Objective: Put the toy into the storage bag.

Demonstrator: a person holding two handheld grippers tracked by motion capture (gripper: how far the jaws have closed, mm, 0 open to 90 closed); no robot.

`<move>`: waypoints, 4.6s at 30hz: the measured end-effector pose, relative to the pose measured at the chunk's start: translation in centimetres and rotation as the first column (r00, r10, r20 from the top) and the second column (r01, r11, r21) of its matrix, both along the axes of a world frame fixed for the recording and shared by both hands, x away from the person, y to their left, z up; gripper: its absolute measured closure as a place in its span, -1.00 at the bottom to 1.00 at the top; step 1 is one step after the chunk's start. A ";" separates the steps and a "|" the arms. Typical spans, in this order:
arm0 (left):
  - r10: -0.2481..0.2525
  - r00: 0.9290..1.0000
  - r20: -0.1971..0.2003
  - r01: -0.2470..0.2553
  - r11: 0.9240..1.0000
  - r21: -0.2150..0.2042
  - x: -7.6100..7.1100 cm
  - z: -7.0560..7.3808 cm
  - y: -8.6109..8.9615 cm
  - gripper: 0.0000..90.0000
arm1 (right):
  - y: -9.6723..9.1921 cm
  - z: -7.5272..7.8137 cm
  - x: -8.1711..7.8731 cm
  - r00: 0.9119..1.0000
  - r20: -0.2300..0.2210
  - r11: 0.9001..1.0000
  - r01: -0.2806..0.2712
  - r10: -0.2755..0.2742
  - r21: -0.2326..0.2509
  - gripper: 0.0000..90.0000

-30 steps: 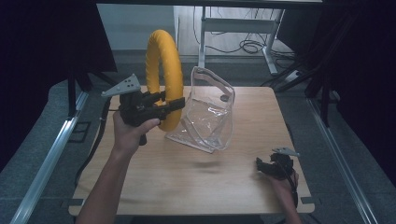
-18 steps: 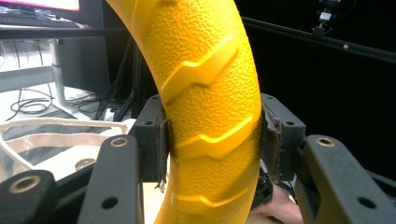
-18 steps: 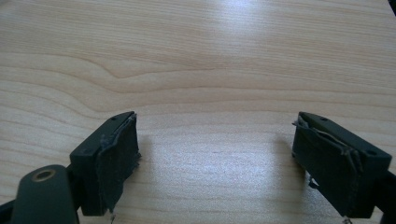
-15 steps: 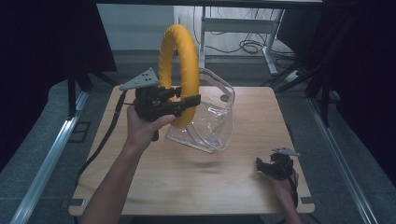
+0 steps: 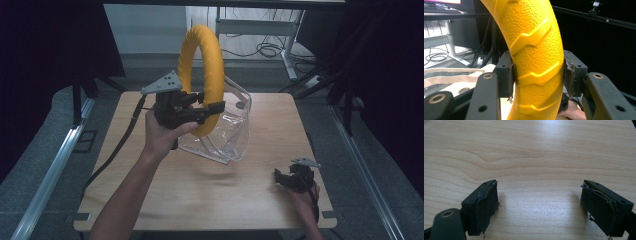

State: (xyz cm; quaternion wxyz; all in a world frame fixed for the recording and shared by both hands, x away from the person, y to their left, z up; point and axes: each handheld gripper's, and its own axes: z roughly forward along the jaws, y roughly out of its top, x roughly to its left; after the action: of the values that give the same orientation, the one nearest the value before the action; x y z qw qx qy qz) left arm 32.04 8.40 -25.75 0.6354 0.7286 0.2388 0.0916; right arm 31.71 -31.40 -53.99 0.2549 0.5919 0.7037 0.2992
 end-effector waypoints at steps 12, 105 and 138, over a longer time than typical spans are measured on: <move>-0.027 0.999 0.016 0.027 1.000 0.011 -0.3 1.1 -1.6 0.12 | 0.0 0.0 0.0 1.000 0.001 1.000 0.000 0.000 -0.001 -0.68; -0.009 0.978 -0.209 0.023 0.998 0.062 6.5 -9.9 -7.3 0.11 | 0.0 0.0 0.0 1.000 0.000 1.000 0.000 0.000 0.001 -0.68; 0.079 0.971 -0.224 -0.059 0.994 0.095 7.5 -12.7 -6.9 0.00 | 0.0 0.0 0.0 1.000 -0.001 1.000 -0.001 0.001 0.000 -0.68</move>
State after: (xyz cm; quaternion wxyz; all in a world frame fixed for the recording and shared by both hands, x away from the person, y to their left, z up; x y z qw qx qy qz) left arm 39.52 1.53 -38.45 0.5676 0.7529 0.3307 0.0402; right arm 31.70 -31.41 -54.00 0.2546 0.5915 0.7042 0.2991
